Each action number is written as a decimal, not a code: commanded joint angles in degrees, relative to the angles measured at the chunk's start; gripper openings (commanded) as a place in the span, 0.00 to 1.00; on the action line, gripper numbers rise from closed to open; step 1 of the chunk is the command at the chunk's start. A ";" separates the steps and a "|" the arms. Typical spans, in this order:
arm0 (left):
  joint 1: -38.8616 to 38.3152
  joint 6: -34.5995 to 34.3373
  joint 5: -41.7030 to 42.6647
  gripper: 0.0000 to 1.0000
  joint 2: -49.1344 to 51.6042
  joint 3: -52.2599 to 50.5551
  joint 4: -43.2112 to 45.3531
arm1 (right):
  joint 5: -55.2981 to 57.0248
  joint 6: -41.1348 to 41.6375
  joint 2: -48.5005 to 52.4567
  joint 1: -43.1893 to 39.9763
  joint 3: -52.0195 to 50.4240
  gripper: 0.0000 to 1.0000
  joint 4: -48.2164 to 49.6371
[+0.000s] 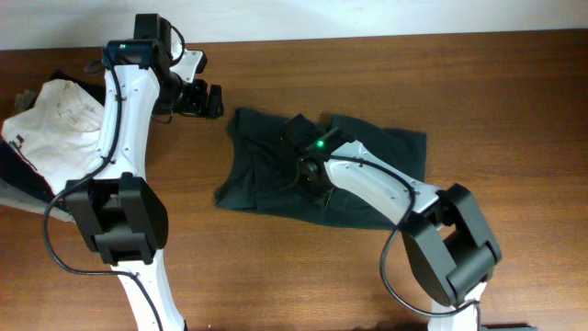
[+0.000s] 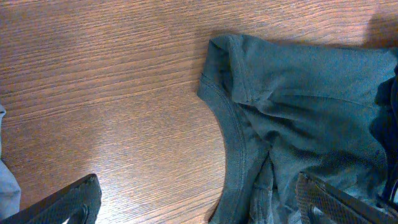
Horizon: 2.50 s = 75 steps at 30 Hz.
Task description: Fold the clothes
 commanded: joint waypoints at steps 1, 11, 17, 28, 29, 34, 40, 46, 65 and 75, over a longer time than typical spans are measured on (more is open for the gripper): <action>0.28 0.74 -0.20 0.99 -0.33 0.85 -0.04 | 7.17 0.46 0.92 0.24 -0.35 0.51 0.09; 0.28 0.74 -0.20 0.99 -0.33 0.85 -0.04 | 2.38 -2.14 0.94 2.97 -0.85 0.54 -3.96; 0.28 0.72 -0.20 0.99 -0.33 0.85 -0.04 | 1.99 -6.25 0.94 3.87 -0.85 0.55 -3.74; 0.28 0.72 -0.20 0.99 -0.33 0.85 -0.04 | 5.49 -6.21 1.27 3.80 -3.30 0.28 -0.70; 0.28 0.72 -0.22 0.99 -0.33 0.85 -0.04 | 7.34 -5.60 1.27 3.82 -3.30 0.15 -0.94; 0.28 0.72 -0.20 0.99 -0.33 0.85 -0.04 | 12.52 -5.14 0.24 3.82 -2.86 0.04 -2.25; 0.28 0.72 -0.20 0.99 -0.33 0.85 -0.04 | 12.28 -5.18 -4.90 4.00 0.00 0.04 -6.21; 0.28 0.74 -0.20 0.99 -0.33 0.85 -0.04 | 1.01 -7.15 -6.80 4.48 0.94 0.04 -9.90; 0.28 0.72 -0.20 0.99 -0.33 0.85 -0.04 | -0.44 0.90 -9.09 1.97 1.25 0.43 -4.74; 0.28 0.74 -0.20 0.99 -0.33 0.85 -0.04 | -18.73 -0.07 -9.51 -32.61 1.16 0.58 -8.76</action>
